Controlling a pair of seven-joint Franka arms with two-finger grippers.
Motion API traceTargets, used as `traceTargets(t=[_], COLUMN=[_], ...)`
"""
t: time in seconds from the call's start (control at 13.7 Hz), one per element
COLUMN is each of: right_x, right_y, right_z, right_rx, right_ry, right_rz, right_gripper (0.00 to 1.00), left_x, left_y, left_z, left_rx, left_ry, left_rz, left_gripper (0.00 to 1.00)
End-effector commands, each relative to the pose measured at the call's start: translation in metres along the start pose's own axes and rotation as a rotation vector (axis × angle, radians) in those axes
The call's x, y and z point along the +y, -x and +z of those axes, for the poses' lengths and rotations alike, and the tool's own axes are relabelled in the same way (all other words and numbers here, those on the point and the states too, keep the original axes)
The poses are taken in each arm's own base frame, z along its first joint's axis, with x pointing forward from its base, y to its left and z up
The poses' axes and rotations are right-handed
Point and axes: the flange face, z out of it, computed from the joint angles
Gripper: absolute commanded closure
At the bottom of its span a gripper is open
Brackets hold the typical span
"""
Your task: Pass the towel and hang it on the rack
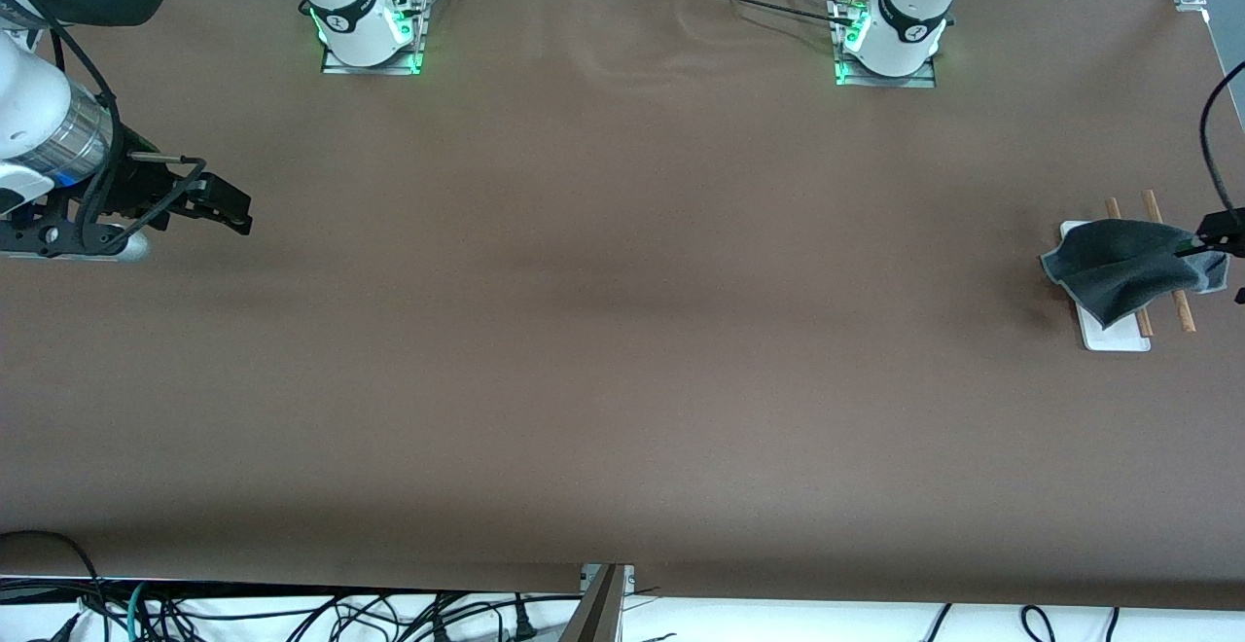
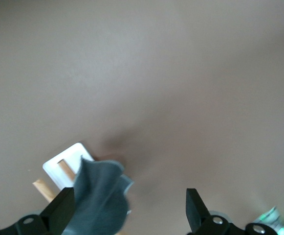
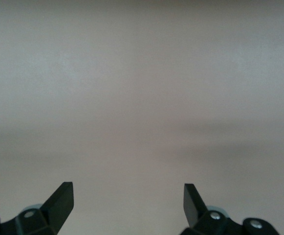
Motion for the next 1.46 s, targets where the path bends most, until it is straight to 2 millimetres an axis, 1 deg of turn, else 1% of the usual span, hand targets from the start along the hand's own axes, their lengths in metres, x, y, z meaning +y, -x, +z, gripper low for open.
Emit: traceTargets(t=[0.0,0.07,0.15,0.22,0.29,0.37,0.44,0.51,0.59,0.66,0.73,1.1,1.17,1.39], right_x=[-0.002,-0.002,-0.002,-0.002,-0.002,-0.002,-0.002,-0.002,-0.002,-0.002,-0.002,-0.002,-0.002,-0.002], right_y=[-0.001,-0.001,-0.001,-0.001,-0.001,-0.001,-0.001,-0.001,-0.001,-0.001,-0.001,0.0,0.0,0.0], right_z=[-0.006,-0.006,-0.006,-0.006,-0.006,-0.006,-0.006,-0.005,-0.005,-0.005,-0.005,-0.005,-0.005,-0.005], right_rx=[0.001,0.001,0.001,0.001,0.001,0.001,0.001,0.0,0.0,0.0,0.0,-0.003,-0.003,-0.003], right_ry=[-0.001,-0.001,-0.001,-0.001,-0.001,-0.001,-0.001,0.0,0.0,0.0,0.0,0.0,0.0,0.0], right_rz=[0.008,0.007,0.007,0.007,0.007,0.007,0.007,0.007,0.007,0.007,0.007,0.007,0.007,0.007], right_gripper=[0.01,0.01,0.01,0.01,0.01,0.01,0.01,0.01,0.01,0.01,0.01,0.01,0.01,0.01], left_x=[0.067,0.092,0.106,0.135,0.153,0.17,0.18,0.189,0.195,0.202,0.212,0.216,0.21,0.208], left_y=[-0.016,-0.026,-0.025,-0.03,-0.031,-0.034,-0.029,-0.027,-0.022,-0.021,-0.025,-0.027,-0.024,-0.024], left_z=[-0.023,-0.024,-0.027,-0.028,-0.03,-0.026,-0.024,-0.018,-0.014,-0.011,-0.009,-0.009,-0.01,-0.01], left_rx=[-0.01,-0.009,0.003,0.006,0.031,0.062,0.1,0.128,0.132,0.133,0.132,0.134,0.136,0.136], left_ry=[-0.051,-0.058,-0.045,-0.035,-0.055,-0.073,-0.087,-0.099,-0.106,-0.108,-0.109,-0.111,-0.108,-0.108], left_rz=[-0.251,-0.316,-0.417,-0.483,-0.55,-0.574,-0.58,-0.566,-0.555,-0.543,-0.527,-0.514,-0.524,-0.528], left_gripper=[0.0,0.0,0.0,0.0,0.0,0.0,0.0,0.0,0.0,0.0,0.0,0.0,0.0,0.0])
